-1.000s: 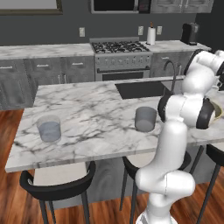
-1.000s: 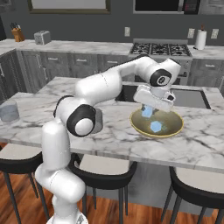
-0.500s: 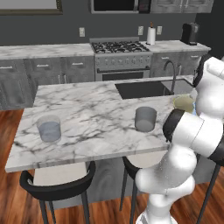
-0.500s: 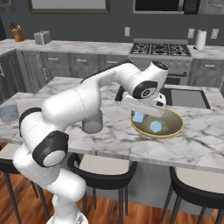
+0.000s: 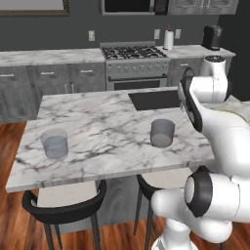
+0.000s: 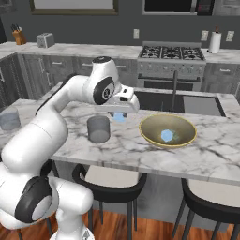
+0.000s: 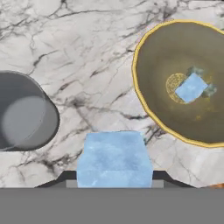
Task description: There are four ice cubes in the ice bowl. Place two ice cubes in each glass of water.
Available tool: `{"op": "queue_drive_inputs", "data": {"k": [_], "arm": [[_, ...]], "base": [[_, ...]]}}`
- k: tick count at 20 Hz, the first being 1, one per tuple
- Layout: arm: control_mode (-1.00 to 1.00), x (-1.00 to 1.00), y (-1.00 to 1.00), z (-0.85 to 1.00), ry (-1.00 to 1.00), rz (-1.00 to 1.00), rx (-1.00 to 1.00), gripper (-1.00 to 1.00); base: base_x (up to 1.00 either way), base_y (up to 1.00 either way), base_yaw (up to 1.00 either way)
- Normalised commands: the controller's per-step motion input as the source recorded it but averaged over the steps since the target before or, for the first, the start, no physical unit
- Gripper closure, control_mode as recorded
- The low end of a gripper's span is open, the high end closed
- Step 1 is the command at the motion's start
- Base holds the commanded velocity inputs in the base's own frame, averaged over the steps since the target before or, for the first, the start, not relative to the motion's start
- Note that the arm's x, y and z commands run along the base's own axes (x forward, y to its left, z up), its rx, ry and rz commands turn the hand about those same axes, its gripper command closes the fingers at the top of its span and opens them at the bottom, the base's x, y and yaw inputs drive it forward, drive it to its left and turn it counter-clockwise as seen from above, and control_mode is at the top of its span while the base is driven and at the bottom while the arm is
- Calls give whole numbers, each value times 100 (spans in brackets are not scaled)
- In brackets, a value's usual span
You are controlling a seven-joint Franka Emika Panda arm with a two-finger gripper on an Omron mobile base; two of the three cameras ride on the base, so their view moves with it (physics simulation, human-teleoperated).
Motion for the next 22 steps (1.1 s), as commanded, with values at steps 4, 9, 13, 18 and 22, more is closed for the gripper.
{"op": "queue_drive_inputs", "data": {"k": [4,9,13,18,22], "arm": [[-100,1,83,0,1,-22,-16,100],[-100,5,37,7,6,-25,-2,100],[-100,17,29,11,8,-26,3,100],[-100,35,26,27,13,-23,11,100],[-100,23,12,15,14,-17,19,100]], "base": [[0,0,0],[0,0,0],[0,0,0],[0,0,0],[0,0,0]]}}
